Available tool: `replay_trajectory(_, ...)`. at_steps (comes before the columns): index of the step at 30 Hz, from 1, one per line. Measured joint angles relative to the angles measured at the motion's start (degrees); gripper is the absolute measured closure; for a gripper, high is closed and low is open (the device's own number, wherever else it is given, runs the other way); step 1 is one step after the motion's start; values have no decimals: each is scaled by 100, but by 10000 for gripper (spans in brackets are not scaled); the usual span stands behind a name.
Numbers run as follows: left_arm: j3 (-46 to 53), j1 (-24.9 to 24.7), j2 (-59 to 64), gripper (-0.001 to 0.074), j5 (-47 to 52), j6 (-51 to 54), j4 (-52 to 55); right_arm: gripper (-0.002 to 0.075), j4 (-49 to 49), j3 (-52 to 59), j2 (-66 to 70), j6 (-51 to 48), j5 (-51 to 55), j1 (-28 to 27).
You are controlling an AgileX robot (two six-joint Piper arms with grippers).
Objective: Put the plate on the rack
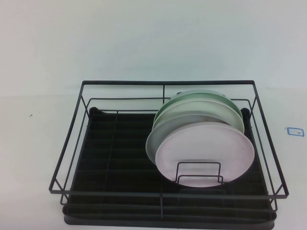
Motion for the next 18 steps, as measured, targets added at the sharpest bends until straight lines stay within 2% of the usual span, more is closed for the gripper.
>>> replay_trajectory(8, 0, 0, 0, 735, 0, 0, 0, 728, -208, 0, -49, -699, 459, -145)
replay_trajectory(14, 0, 10, 0, 735, 0, 0, 0, 728, -283, 10, -503, -393, 1742, -1356)
replay_trajectory(18, 0, 10, 0, 735, 0, 0, 0, 728, -512, 217, -713, -89, 2276, -1930)
